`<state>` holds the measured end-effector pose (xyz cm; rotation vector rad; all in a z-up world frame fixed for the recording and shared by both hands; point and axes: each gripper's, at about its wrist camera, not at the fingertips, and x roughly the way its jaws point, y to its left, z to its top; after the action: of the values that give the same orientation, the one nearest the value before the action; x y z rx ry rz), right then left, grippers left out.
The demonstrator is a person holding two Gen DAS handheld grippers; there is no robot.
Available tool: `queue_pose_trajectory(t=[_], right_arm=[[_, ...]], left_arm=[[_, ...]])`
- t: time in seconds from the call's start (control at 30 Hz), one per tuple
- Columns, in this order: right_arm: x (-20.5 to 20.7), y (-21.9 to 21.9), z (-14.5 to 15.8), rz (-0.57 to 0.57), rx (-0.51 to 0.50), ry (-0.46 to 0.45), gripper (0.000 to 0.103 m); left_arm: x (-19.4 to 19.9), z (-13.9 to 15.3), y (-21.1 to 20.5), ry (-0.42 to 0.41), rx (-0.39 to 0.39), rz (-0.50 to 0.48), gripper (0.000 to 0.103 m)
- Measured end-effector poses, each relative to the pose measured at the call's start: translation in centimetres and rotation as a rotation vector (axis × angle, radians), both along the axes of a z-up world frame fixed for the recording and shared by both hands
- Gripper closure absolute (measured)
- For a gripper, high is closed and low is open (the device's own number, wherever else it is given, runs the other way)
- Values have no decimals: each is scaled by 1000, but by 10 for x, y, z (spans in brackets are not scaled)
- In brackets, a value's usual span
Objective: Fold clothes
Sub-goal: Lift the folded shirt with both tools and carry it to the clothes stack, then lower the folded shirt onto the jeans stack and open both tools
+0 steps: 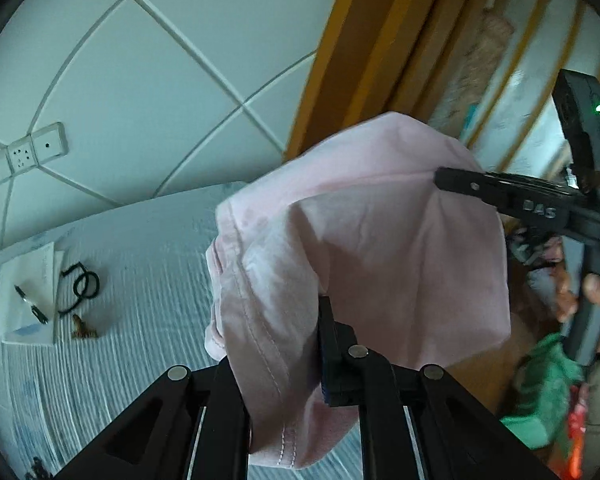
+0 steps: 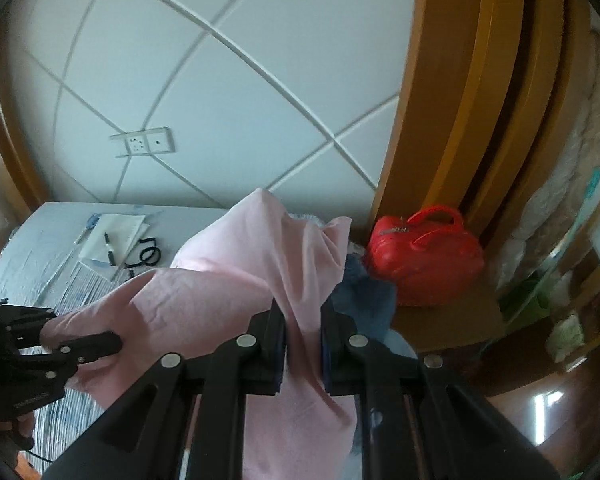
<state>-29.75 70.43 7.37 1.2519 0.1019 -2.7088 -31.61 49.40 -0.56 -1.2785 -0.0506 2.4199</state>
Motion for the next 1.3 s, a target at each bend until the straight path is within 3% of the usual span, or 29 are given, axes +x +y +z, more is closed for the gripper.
queue_pose_trajectory(t=[0.03,0.07,0.1,0.13,0.17,0.27,0.3,0.4,0.47,0.5,0.67,0.97,1.17,1.3], right_arm=[[-9,11,-10,-5,-14,-25,78],[-17,22,-23,-18,-19,-54,65],[-23,31,-35,-35,-19,-76,58],[-26,38,-46,-56,-13,-92,45],[-29,45,-57,-77,-7,-108,37],[-36,63,-77,-102,-23,-134,23],[-35,67,-79,-103,-34,-135,22],[-22,67,-70,-88,-39,-91,20],[-8,65,-60,-73,-57,-53,1],[0,63,-57,-68,-73,-34,0],[42,52,-58,-64,-166,6,0],[115,23,-102,-99,-156,-41,0],[142,17,-127,-103,-172,-96,0],[154,18,-132,-111,-164,-104,0]], left_arm=[[-12,-3,15,-10,-10,8,82],[-23,-9,28,-28,-28,15,66],[-30,-24,35,-65,-68,19,55],[-34,-38,43,-91,-121,27,33],[-36,-48,47,-101,-163,36,22],[-39,-63,59,-98,-225,42,22],[-39,-61,61,-90,-231,45,22],[-26,-41,61,-23,-250,66,22],[-14,-23,58,21,-251,85,22],[-7,-15,55,37,-234,86,22],[32,11,58,102,-161,53,22],[95,16,74,245,-251,137,22],[95,0,83,128,-322,103,22],[105,-6,86,103,-266,63,22]])
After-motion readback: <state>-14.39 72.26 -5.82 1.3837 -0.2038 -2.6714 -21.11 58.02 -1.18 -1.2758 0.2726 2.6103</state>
